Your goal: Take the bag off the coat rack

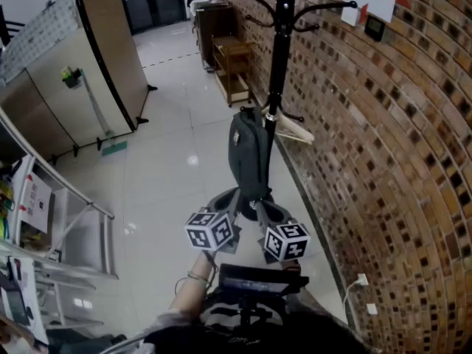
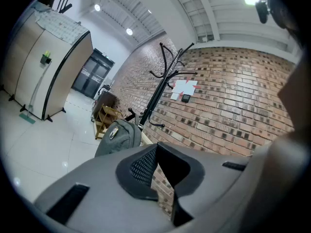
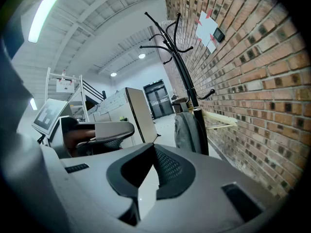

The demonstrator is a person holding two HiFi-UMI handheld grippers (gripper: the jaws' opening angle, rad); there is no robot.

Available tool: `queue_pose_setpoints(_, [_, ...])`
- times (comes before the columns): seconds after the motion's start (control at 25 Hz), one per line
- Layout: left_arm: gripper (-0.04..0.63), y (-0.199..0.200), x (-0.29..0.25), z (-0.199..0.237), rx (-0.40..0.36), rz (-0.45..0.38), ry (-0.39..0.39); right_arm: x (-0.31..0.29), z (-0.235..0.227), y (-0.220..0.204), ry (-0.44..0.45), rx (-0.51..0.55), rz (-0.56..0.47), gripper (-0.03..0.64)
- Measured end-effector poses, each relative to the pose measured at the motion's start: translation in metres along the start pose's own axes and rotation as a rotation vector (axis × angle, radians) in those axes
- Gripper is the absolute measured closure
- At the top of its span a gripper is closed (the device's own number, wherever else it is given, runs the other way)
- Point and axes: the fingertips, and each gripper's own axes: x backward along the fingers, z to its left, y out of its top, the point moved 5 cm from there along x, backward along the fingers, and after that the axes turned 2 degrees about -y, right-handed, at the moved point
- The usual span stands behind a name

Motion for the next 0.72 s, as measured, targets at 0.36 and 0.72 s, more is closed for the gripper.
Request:
queue_pose_setpoints(0.36, [0.588, 0.001, -0.017, -0.009, 0.013, -0.010, -0.005, 0.002, -0.015, 0.001, 0.023, -0.003, 0.004, 0.629])
queue_pose_setpoints(0.72, [0.588, 0.019, -0.040, -0.005, 0.065, -0.029, -0.015, 0.001, -0.035, -0.010, 0.049, -0.016, 0.026, 0.629])
